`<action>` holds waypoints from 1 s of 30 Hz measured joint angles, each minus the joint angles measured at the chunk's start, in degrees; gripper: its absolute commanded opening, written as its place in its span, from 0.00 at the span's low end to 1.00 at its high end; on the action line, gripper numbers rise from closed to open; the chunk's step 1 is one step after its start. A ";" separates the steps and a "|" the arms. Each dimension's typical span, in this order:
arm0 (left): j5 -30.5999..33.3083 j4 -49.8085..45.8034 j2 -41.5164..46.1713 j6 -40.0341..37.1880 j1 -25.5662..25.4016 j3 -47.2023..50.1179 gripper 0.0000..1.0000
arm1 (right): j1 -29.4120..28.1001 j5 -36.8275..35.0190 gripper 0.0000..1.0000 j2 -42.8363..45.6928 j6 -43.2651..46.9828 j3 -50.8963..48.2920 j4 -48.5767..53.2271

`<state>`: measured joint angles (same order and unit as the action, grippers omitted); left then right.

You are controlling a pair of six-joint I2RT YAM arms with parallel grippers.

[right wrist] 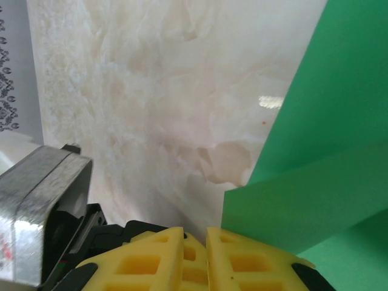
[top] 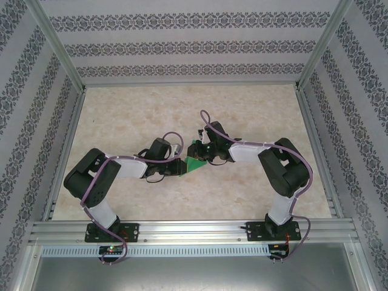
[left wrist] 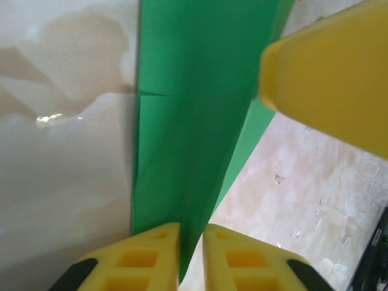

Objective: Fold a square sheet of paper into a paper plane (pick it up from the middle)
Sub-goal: Fourth fold the wing at the center of the table.

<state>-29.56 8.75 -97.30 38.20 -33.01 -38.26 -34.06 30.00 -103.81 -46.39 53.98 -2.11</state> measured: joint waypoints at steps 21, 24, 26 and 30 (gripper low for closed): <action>3.52 -5.03 3.76 -6.54 -0.04 -2.23 0.37 | 0.46 -0.09 0.18 -0.33 -0.02 1.44 0.13; 5.03 -7.23 3.76 -8.52 -0.39 -3.67 0.38 | 0.46 -0.09 0.18 -0.33 -0.02 1.44 0.13; 6.34 -8.94 3.76 -10.01 -0.92 -4.61 0.38 | 0.46 -0.09 0.18 -0.35 -0.04 1.44 0.13; 9.57 -11.89 3.76 -12.55 -2.80 -5.95 0.38 | 0.46 -0.09 0.18 -0.35 -0.04 1.44 0.13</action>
<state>-19.99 -3.14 -93.54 25.65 -35.81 -44.21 -33.61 29.91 -104.16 -46.44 55.42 -1.98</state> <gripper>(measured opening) 0.381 0.176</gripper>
